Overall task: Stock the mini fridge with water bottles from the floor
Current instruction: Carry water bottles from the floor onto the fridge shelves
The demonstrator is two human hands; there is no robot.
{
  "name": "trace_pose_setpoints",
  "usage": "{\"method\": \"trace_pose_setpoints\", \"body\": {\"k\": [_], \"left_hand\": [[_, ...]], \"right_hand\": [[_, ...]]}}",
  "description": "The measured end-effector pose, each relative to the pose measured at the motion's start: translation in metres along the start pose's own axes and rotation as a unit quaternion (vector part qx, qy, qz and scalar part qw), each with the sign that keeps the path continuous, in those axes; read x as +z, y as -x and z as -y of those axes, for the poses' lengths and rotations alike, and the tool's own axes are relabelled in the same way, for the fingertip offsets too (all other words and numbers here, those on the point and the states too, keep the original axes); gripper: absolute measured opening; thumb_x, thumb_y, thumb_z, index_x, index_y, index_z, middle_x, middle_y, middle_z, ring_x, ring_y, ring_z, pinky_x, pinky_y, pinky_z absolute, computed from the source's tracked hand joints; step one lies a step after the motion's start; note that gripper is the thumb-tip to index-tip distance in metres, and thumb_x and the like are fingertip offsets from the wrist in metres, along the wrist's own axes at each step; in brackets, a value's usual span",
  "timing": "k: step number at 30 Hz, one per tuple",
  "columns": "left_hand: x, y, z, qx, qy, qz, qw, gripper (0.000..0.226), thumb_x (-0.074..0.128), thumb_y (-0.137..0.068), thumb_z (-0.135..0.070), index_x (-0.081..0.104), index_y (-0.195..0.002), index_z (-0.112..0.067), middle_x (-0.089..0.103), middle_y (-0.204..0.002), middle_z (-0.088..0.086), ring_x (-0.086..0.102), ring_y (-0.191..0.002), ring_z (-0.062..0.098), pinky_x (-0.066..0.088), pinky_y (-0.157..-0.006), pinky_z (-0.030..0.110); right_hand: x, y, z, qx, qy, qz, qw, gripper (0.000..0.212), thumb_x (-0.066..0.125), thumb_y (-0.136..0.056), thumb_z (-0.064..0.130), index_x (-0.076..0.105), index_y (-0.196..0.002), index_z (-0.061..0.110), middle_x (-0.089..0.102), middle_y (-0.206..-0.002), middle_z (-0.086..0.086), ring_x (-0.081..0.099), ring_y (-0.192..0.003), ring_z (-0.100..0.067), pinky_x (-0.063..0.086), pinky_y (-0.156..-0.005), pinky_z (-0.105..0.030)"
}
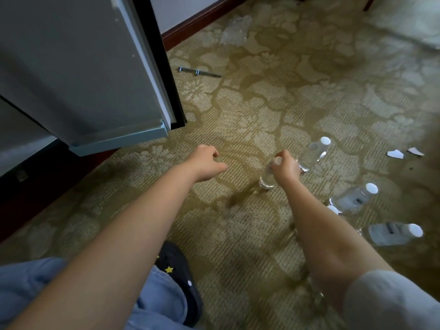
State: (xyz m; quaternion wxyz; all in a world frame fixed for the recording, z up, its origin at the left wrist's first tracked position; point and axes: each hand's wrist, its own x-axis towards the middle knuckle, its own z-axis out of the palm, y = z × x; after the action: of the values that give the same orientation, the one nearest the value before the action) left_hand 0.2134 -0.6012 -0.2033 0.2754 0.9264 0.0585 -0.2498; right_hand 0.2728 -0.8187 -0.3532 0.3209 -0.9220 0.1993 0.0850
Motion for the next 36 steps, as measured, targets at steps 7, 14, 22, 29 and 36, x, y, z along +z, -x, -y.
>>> {"method": "trace_pose_setpoints", "body": {"k": [7,14,22,29,36], "left_hand": [[-0.006,0.018,0.007,-0.015,0.041,0.005,0.999,0.066,0.065,-0.086,-0.032,0.036,-0.142,-0.012,0.039,-0.146,0.007,0.044,-0.126,0.025,0.041,-0.094,0.034],[-0.002,0.054,0.029,-0.04,0.194,0.007,0.98,0.098,0.079,-0.069,-0.036,0.024,-0.147,-0.016,0.035,-0.149,0.004,0.042,-0.13,0.026,0.039,-0.1,0.039],[0.044,0.094,0.035,-0.03,0.314,-0.011,0.949,0.052,0.084,-0.065,-0.016,0.057,-0.109,-0.009,0.065,-0.105,0.012,0.062,-0.094,0.026,0.051,-0.079,0.033],[0.063,0.105,0.019,-0.022,0.254,0.007,0.967,0.035,0.084,-0.066,-0.027,0.056,-0.085,-0.018,0.063,-0.09,0.002,0.062,-0.089,0.022,0.052,-0.088,0.04],[0.078,0.12,-0.005,0.019,0.207,0.03,0.978,0.043,0.084,-0.066,-0.031,0.054,-0.092,-0.016,0.058,-0.089,-0.004,0.056,-0.083,0.014,0.047,-0.077,0.031]], "right_hand": [[-0.028,0.033,0.053,-0.135,-0.239,0.168,0.947,0.025,0.074,-0.081,0.013,0.064,-0.104,0.016,0.062,-0.113,-0.003,0.057,-0.099,-0.018,0.046,-0.077,-0.024],[-0.066,0.104,0.118,-0.226,-0.32,0.283,0.875,0.018,0.068,-0.083,0.001,0.065,-0.092,0.017,0.063,-0.095,-0.003,0.062,-0.083,-0.011,0.052,-0.066,-0.02],[-0.078,0.163,0.101,-0.217,-0.356,0.274,0.867,0.015,0.068,-0.083,0.002,0.065,-0.094,0.011,0.064,-0.097,-0.012,0.065,-0.086,-0.021,0.054,-0.061,-0.024],[-0.075,0.19,0.047,-0.1,-0.431,0.166,0.881,0.006,0.058,-0.094,0.024,0.062,-0.095,0.019,0.068,-0.088,0.0,0.065,-0.079,-0.016,0.055,-0.07,-0.032],[-0.061,0.184,-0.047,0.01,-0.228,-0.052,0.972,0.02,0.056,-0.092,0.021,0.063,-0.109,0.012,0.067,-0.101,-0.003,0.063,-0.092,-0.019,0.048,-0.074,-0.03]]}}
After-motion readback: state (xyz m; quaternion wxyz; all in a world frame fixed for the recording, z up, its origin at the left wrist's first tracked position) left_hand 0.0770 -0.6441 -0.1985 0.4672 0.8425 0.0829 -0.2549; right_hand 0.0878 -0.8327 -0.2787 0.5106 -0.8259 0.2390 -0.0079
